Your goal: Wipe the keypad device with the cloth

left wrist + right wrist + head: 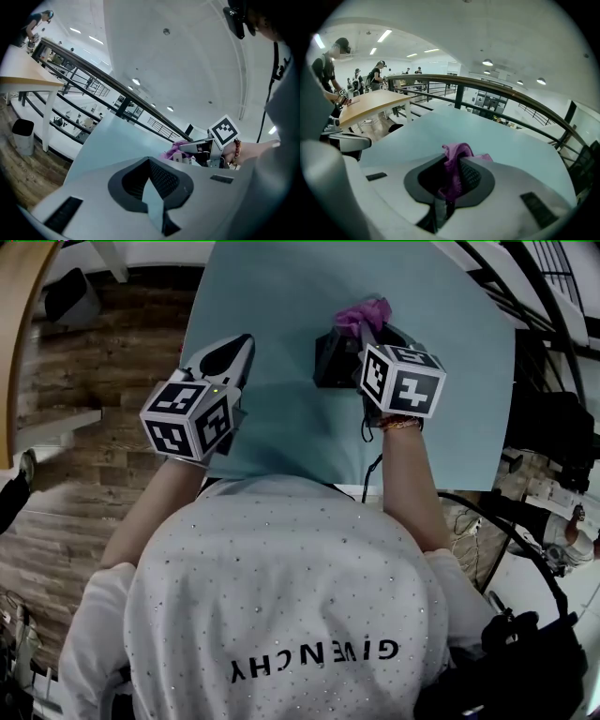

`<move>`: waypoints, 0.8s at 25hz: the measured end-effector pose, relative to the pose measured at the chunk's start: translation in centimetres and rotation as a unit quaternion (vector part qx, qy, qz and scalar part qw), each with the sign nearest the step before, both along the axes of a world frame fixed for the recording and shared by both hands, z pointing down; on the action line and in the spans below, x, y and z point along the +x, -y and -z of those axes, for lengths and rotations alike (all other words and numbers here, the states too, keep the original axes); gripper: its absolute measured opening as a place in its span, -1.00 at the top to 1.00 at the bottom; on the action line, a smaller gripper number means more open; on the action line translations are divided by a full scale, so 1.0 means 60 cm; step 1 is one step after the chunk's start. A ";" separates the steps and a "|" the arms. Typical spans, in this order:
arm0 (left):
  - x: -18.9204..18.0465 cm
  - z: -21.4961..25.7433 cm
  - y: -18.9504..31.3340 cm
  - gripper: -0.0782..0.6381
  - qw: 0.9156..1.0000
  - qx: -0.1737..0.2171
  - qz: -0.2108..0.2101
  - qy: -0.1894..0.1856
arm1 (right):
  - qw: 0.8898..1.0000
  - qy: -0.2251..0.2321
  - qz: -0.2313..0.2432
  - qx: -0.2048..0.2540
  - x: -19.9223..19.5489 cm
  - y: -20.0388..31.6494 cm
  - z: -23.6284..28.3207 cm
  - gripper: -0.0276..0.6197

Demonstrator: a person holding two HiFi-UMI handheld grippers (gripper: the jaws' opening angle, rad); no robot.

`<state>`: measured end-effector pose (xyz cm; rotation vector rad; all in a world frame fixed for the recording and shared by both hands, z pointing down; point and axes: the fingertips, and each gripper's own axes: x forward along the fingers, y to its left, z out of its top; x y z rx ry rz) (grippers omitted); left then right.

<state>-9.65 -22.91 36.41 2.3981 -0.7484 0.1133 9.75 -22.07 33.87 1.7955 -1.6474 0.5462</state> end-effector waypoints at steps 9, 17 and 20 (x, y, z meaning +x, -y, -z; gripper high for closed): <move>-0.048 -0.018 0.016 0.78 1.000 -0.008 0.029 0.000 | 0.996 -0.049 0.077 -0.007 -0.080 0.036 -0.006 0.79; -0.047 -0.015 0.025 0.78 1.000 -0.008 0.023 -0.004 | 0.977 -0.138 0.165 -0.003 -0.119 0.037 -0.015 0.79; -0.048 -0.019 0.029 0.78 1.000 -0.012 0.020 -0.002 | 0.955 -0.219 0.198 -0.003 -0.126 0.037 -0.018 0.79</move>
